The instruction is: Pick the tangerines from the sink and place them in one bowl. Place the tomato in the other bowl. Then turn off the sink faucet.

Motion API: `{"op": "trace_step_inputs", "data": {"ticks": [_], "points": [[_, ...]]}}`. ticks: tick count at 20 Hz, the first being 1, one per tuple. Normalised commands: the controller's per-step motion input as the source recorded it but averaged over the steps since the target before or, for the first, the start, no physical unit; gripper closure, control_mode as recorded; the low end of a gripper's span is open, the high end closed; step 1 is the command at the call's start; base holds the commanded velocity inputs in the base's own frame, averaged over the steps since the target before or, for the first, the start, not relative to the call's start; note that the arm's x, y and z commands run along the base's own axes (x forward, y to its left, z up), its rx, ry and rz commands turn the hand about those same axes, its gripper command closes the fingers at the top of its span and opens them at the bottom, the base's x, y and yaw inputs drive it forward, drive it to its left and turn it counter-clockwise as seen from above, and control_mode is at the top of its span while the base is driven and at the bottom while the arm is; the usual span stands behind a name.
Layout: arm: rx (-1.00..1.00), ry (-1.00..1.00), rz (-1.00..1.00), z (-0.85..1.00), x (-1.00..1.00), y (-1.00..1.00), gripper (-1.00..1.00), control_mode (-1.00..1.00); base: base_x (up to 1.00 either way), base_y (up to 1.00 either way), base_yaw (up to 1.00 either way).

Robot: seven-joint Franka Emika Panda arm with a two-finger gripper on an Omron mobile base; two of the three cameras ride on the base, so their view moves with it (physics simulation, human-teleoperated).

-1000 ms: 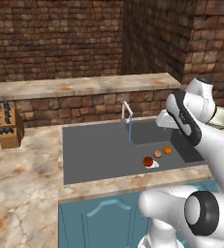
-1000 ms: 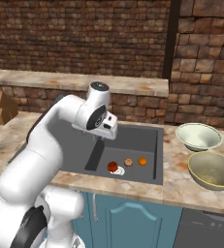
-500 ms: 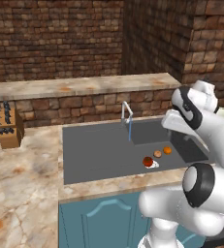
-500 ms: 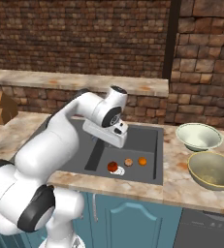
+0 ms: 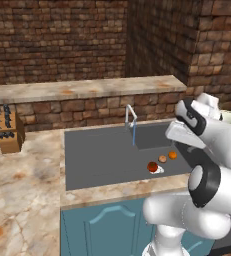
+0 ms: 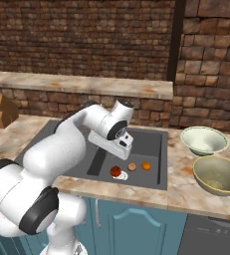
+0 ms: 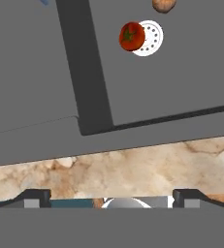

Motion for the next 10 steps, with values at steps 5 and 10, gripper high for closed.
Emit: {"op": "trace_step_inputs", "data": {"ticks": [5,10], "points": [[0.01,-0.02,0.0,-0.33,0.28,0.0,-1.0,-1.0,0.0,0.0,0.0],[0.02,0.0,0.0,-0.32,0.37,0.0,-1.0,-1.0,0.0,0.0,0.0]]}}
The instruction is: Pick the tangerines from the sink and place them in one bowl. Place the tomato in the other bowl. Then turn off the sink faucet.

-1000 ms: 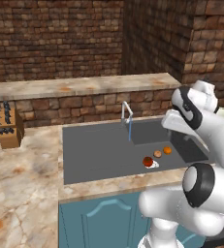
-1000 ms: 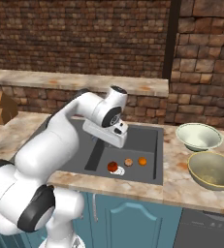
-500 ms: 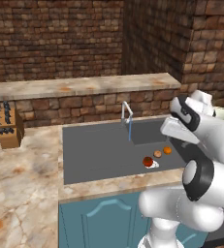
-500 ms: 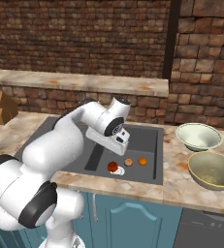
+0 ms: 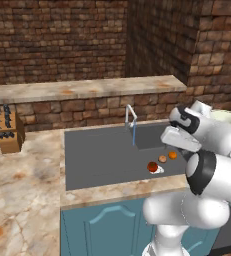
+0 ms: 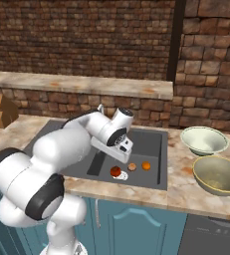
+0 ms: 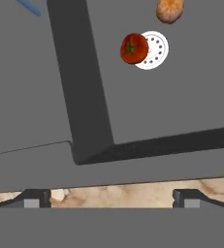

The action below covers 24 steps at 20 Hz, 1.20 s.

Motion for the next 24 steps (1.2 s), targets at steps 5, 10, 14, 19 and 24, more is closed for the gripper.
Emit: {"op": "trace_step_inputs", "data": {"ticks": [5,10,14,19,24], "points": [[0.01,0.0,0.0,-0.36,0.33,0.0,-1.0,-1.0,0.0,0.0,0.0],[0.0,0.0,0.0,-0.37,0.26,0.0,-1.0,-1.0,0.0,0.0,0.0],[0.0,0.0,0.0,-0.34,0.21,0.0,-1.0,-1.0,0.0,0.0,0.0],[0.0,-0.03,0.0,-0.31,0.15,0.0,-1.0,-1.0,0.0,0.0,0.0],[0.0,-0.06,0.0,-0.29,0.15,0.0,-1.0,-1.0,0.0,0.0,0.0]]}}
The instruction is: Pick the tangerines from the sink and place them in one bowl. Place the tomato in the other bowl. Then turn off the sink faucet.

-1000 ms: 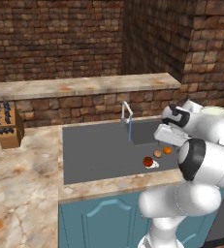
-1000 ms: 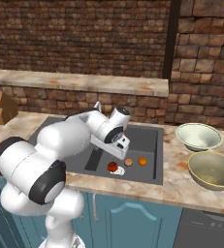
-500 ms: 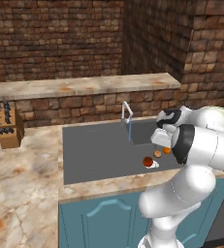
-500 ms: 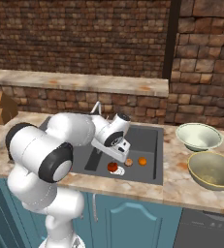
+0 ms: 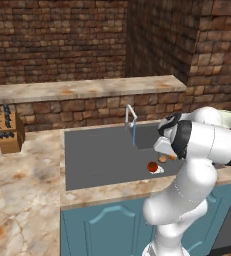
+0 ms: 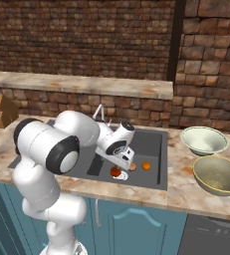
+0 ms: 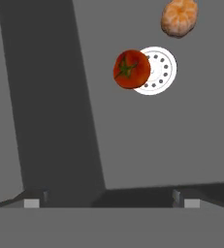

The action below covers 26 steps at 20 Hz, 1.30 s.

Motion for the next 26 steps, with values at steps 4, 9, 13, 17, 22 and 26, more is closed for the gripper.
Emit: {"op": "trace_step_inputs", "data": {"ticks": [4,9,13,17,22,26], "points": [[0.0,-0.07,0.0,-0.3,0.16,0.0,-1.0,-1.0,0.0,0.0,0.0],[0.0,-0.05,0.0,-0.29,0.15,0.0,-1.0,-1.0,0.0,0.0,0.0],[0.0,-0.01,0.0,-0.28,0.17,0.0,-1.0,-1.0,0.0,0.0,0.0],[0.0,0.0,0.0,-0.24,0.16,0.0,-1.0,-1.0,0.0,0.0,0.0],[0.0,0.0,0.0,-0.21,0.21,0.0,-1.0,-1.0,0.0,0.0,0.0],[0.0,0.0,0.0,-0.21,0.24,0.0,-1.0,-1.0,0.0,0.0,0.0]]}}
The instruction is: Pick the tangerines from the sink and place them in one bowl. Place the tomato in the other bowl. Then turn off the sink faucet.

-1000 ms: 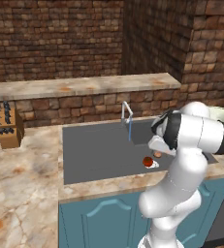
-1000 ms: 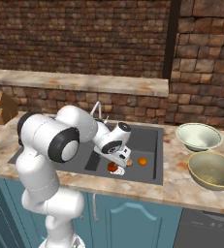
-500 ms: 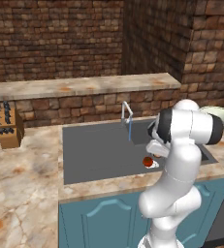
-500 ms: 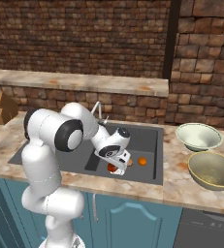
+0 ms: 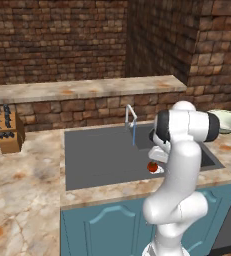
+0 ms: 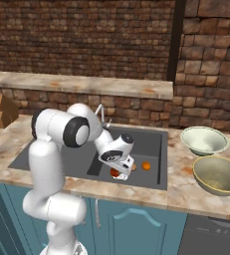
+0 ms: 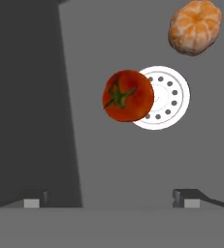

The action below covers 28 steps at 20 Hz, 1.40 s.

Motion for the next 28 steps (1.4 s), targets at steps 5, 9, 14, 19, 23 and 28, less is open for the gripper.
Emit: {"op": "trace_step_inputs", "data": {"ticks": [5,9,14,19,23,28], "points": [[0.0,0.0,0.0,-0.2,0.33,0.0,-1.0,-1.0,0.0,0.0,0.0],[0.0,0.0,0.0,-0.27,0.33,0.0,-1.0,-1.0,0.0,0.0,0.0],[0.0,0.0,0.0,-0.3,0.31,0.0,-1.0,-1.0,0.0,0.0,0.0],[0.0,0.0,0.0,-0.27,0.33,-0.01,-1.0,-1.0,0.0,0.0,0.0],[0.0,0.0,0.0,-0.26,0.25,-0.05,-1.0,-1.0,0.0,0.0,0.0],[0.0,0.0,0.0,-0.17,0.0,0.0,-1.0,-1.0,0.0,0.0,0.0]]}}
